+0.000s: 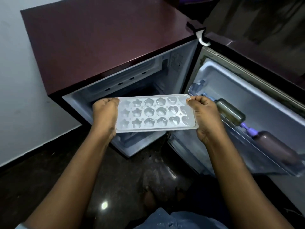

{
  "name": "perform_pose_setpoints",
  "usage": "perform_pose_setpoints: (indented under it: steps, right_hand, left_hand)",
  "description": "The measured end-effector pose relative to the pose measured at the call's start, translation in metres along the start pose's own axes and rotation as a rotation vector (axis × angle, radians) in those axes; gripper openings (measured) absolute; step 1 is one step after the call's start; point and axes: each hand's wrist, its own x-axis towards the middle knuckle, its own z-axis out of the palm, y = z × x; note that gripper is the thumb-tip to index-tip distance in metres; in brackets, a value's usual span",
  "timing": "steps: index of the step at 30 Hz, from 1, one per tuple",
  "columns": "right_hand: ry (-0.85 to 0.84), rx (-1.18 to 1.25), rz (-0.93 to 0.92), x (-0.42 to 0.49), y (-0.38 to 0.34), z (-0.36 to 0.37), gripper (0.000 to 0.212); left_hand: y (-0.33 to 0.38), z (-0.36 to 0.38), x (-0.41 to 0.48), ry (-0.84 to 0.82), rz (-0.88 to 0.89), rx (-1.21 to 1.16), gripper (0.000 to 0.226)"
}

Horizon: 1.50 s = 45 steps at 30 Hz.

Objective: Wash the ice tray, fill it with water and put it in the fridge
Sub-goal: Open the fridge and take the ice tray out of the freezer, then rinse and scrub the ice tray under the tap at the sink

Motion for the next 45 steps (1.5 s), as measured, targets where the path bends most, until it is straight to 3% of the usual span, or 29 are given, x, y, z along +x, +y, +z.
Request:
perform_pose_setpoints:
  steps: [12, 24, 33, 37, 45]
  right_hand:
    - [0.093, 0.131, -0.091, -0.058, -0.025, -0.097, 0.006]
    - [0.354, 0.196, -0.186, -0.134, -0.013, -0.24, 0.007]
    - [0.543, 0.246, -0.2, -0.193, 0.007, -0.344, 0.013]
    - [0.652, 0.264, -0.209, -0.218, 0.021, -0.391, 0.026]
    - [0.855, 0.329, -0.21, -0.274, 0.042, -0.478, 0.018]
  left_hand:
    - [0.033, 0.053, -0.056, -0.265, 0.072, 0.025, 0.011]
    - [0.012, 0.154, -0.176, -0.525, 0.086, 0.134, 0.017]
    - [-0.024, 0.235, -0.262, -0.72, 0.116, 0.228, 0.007]
    - [-0.045, 0.266, -0.3, -0.799, 0.138, 0.257, 0.017]
    - [-0.089, 0.329, -0.39, -0.959, 0.189, 0.372, 0.04]
